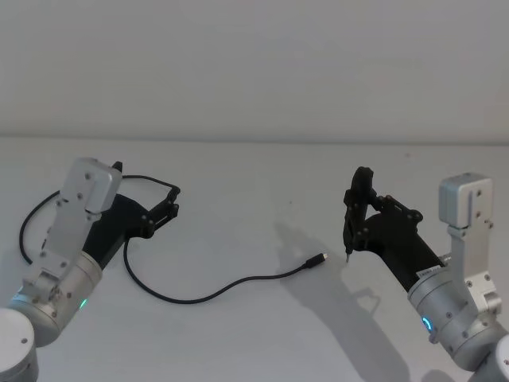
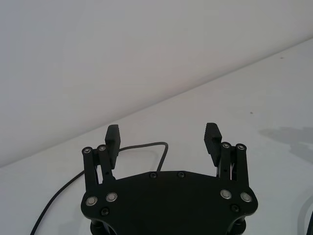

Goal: Pick up the data cable with the one hand.

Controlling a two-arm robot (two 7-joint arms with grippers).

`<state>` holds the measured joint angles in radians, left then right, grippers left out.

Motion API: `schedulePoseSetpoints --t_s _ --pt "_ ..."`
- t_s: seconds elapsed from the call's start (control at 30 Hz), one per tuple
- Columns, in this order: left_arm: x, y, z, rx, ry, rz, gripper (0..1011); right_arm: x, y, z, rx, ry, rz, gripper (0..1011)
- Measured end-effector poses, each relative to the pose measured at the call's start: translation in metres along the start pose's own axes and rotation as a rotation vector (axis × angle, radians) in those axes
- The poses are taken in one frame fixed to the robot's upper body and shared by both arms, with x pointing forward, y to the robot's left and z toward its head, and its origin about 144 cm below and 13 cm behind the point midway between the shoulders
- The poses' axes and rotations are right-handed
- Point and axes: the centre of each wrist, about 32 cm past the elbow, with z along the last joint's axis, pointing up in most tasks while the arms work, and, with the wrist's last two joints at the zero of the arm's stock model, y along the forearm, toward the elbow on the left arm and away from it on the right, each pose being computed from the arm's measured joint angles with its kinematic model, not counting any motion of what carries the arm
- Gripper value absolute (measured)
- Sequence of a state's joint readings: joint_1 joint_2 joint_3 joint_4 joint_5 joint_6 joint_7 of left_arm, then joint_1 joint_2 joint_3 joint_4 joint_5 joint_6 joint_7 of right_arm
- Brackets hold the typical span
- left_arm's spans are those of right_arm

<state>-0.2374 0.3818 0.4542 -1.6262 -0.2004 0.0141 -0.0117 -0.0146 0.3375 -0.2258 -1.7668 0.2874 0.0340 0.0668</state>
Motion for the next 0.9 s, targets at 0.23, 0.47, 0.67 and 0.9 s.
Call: schedulePoseSetpoints --t_s 0.23,0.47,0.67,0.9 --pt "0.001 -0.003 0.003 0.006 -0.005 -0.027 999 0.000 0.000 0.000 0.000 0.000 0.000 274" --pt "0.005 -0.007 0.011 0.020 -0.016 -0.107 999 0.000 0.000 0.000 0.000 0.000 0.000 274" --pt "0.011 -0.011 0.019 0.033 -0.024 -0.180 1000 0.000 0.000 0.000 0.000 0.000 0.000 274" --pt "0.023 -0.016 0.029 0.058 -0.038 -0.301 1000 0.000 0.000 0.000 0.000 0.000 0.000 275"
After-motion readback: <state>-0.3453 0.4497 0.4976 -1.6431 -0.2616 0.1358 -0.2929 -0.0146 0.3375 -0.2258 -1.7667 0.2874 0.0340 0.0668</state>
